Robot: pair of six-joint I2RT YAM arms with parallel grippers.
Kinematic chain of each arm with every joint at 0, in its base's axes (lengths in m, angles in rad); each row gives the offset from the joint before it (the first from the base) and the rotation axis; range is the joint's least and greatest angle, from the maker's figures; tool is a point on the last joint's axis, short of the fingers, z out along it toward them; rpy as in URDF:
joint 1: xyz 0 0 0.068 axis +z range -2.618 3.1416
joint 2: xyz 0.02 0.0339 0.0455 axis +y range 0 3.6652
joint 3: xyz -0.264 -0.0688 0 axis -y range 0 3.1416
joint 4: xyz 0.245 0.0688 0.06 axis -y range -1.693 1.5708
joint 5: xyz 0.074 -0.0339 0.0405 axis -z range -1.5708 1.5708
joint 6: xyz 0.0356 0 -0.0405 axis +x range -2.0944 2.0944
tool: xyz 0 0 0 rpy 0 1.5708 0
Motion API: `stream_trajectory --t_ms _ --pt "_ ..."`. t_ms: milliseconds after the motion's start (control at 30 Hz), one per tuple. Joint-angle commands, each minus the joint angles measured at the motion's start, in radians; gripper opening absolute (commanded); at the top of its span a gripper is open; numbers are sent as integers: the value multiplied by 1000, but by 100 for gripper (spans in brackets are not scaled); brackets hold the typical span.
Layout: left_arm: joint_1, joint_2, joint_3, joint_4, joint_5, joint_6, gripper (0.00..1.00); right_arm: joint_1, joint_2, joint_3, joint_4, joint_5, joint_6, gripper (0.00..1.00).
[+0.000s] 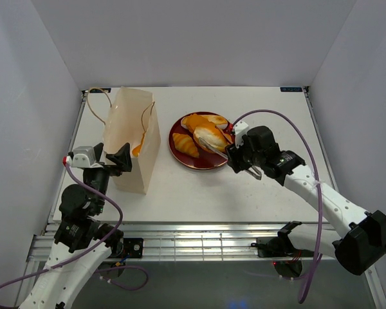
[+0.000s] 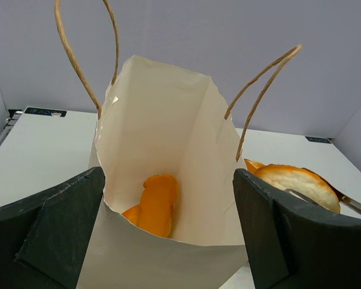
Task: Place the fake bread into the paper bag
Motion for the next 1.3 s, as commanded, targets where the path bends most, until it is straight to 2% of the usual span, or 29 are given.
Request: stream_trajectory --t_ms 0,267,467,867,1267 --pt "-5 -23 10 5 7 8 98 34 -71 92 25 -21 22 17" --pt "-5 -37 10 8 -16 9 98 117 -120 230 -23 -1 26 17" --pt "-5 -60 5 15 -38 15 98 206 -100 374 -69 100 2 17" --pt "-5 -62 2 23 -1 28 98 396 97 696 -68 272 -89 18" --pt "-5 -40 2 17 -2 31 97 508 294 952 -6 308 -162 18"
